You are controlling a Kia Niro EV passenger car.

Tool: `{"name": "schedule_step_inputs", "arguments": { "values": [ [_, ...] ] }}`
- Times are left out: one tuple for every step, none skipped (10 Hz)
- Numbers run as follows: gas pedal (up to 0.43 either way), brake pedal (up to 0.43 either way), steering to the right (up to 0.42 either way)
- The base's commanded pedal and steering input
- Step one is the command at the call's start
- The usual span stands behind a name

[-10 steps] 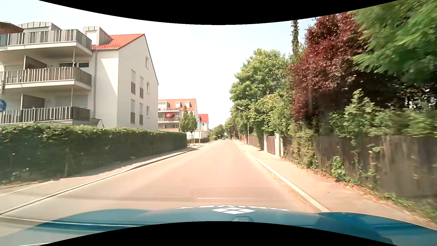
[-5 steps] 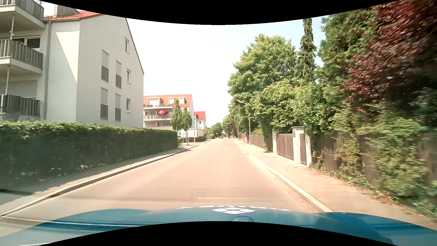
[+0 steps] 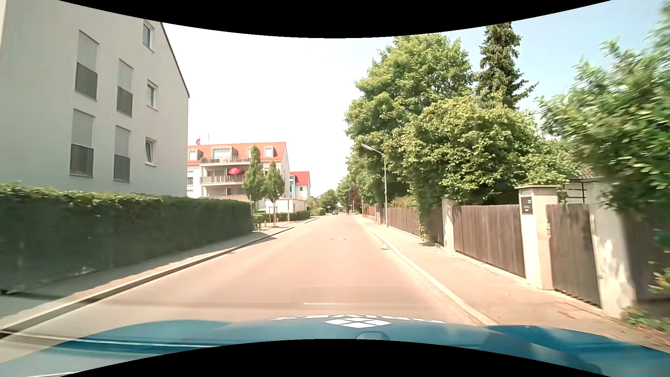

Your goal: Follow the waypoints while adhering to traffic rules and regulations

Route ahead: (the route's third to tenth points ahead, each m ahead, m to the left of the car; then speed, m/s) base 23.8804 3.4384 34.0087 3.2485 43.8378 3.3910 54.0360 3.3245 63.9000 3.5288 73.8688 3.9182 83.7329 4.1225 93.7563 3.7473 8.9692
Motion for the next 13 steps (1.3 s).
{"name": "schedule_step_inputs", "arguments": {
  "values": [
    [0.028, 0.000, 0.005],
    [0.028, 0.000, 0.002],
    [0.028, 0.000, 0.000],
    [0.028, 0.000, 0.000],
    [0.028, 0.000, -0.001],
    [0.028, 0.000, -0.002],
    [0.028, 0.000, -0.002],
    [0.028, 0.000, -0.002],
    [0.028, 0.000, -0.003],
    [0.028, 0.000, -0.004],
    [0.028, 0.000, -0.004],
    [0.028, 0.000, -0.004],
    [0.028, 0.000, -0.003]
  ]
}}
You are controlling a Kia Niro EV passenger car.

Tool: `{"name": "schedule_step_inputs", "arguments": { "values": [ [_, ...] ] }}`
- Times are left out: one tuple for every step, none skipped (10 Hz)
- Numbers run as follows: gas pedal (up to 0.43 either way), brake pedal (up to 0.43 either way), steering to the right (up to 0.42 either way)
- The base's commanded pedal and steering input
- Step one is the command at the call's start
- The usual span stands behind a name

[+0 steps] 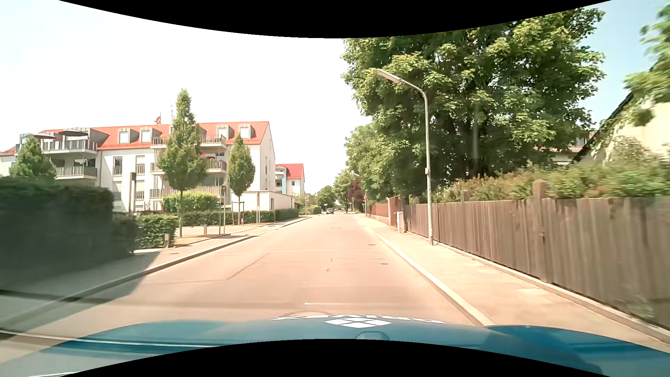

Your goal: Follow the waypoints while adhering to traffic rules and regulations

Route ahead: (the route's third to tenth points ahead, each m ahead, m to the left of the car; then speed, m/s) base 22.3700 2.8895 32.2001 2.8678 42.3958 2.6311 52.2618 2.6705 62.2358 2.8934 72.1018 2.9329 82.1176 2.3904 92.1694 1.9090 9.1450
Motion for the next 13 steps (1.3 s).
{"name": "schedule_step_inputs", "arguments": {
  "values": [
    [0.028, 0.000, -0.002],
    [0.008, 0.000, -0.003],
    [0.008, 0.000, -0.002],
    [0.008, 0.000, -0.001],
    [0.008, 0.000, -0.001],
    [0.008, 0.000, -0.001],
    [0.000, 0.000, -0.001],
    [0.000, 0.000, -0.003],
    [0.000, 0.000, -0.003],
    [0.000, 0.000, -0.003],
    [0.000, 0.000, -0.003],
    [0.000, 0.000, -0.003],
    [0.000, 0.000, -0.003]
  ]
}}
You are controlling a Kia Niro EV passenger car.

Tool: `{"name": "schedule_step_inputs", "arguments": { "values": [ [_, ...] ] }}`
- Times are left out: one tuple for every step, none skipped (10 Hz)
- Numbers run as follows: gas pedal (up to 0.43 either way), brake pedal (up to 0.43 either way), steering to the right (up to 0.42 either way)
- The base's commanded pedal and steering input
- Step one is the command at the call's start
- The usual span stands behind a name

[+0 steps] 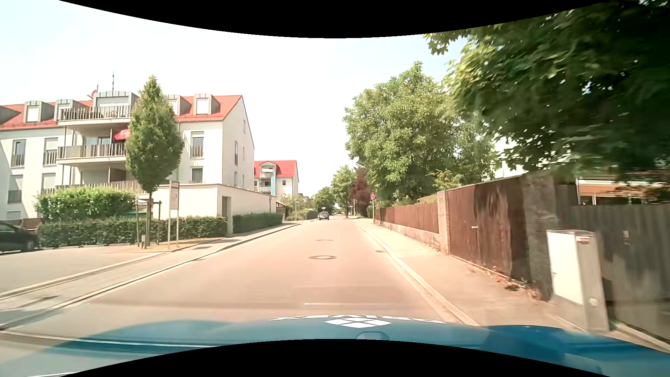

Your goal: Follow the waypoints while adhering to traffic rules and regulations

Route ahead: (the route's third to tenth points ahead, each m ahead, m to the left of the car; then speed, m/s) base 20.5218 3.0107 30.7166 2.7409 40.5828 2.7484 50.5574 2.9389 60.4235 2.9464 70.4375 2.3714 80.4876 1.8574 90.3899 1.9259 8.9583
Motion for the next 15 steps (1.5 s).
{"name": "schedule_step_inputs", "arguments": {
  "values": [
    [0.000, 0.000, -0.003],
    [0.000, 0.000, -0.003],
    [0.000, 0.000, -0.002],
    [0.000, 0.000, -0.002],
    [0.000, 0.000, -0.003],
    [0.000, 0.000, -0.002],
    [0.000, 0.000, -0.002],
    [0.000, 0.000, -0.003],
    [0.000, 0.000, -0.004],
    [0.000, 0.000, -0.004],
    [0.000, 0.000, -0.004],
    [0.000, 0.000, -0.004],
    [0.000, 0.000, -0.002],
    [0.000, 0.000, -0.002],
    [0.000, 0.000, -0.001]
  ]
}}
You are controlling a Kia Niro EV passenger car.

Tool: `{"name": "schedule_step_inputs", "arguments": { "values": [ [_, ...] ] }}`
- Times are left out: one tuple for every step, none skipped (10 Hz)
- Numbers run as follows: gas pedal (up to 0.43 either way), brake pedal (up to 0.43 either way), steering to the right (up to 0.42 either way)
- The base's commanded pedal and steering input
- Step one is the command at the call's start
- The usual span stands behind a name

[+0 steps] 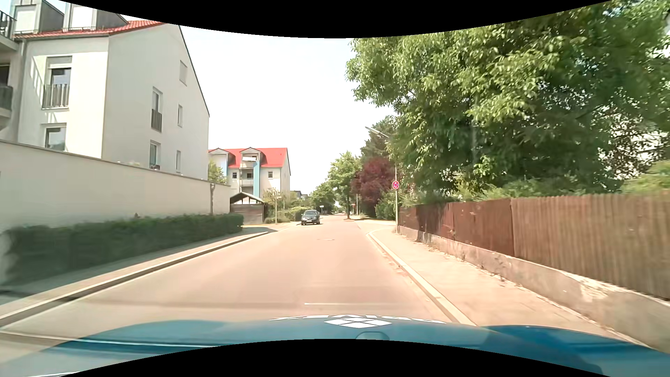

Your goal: Follow the waypoints while adhering to traffic rules and regulations

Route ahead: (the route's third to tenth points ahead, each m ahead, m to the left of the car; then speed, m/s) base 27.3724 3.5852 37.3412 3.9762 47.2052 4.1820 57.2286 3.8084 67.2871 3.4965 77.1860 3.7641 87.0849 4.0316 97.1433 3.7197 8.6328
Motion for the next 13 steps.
{"name": "schedule_step_inputs", "arguments": {
  "values": [
    [0.000, 0.000, 0.000],
    [0.000, 0.000, -0.004],
    [0.000, 0.000, -0.004],
    [0.000, 0.000, -0.002],
    [0.000, 0.000, -0.002],
    [0.000, 0.000, -0.002],
    [0.000, 0.000, -0.002],
    [0.000, 0.000, -0.002],
    [0.000, 0.000, -0.002],
    [0.000, 0.000, -0.002],
    [0.000, 0.000, -0.009],
    [0.008, 0.000, -0.018],
    [0.020, 0.000, -0.024]
  ]
}}
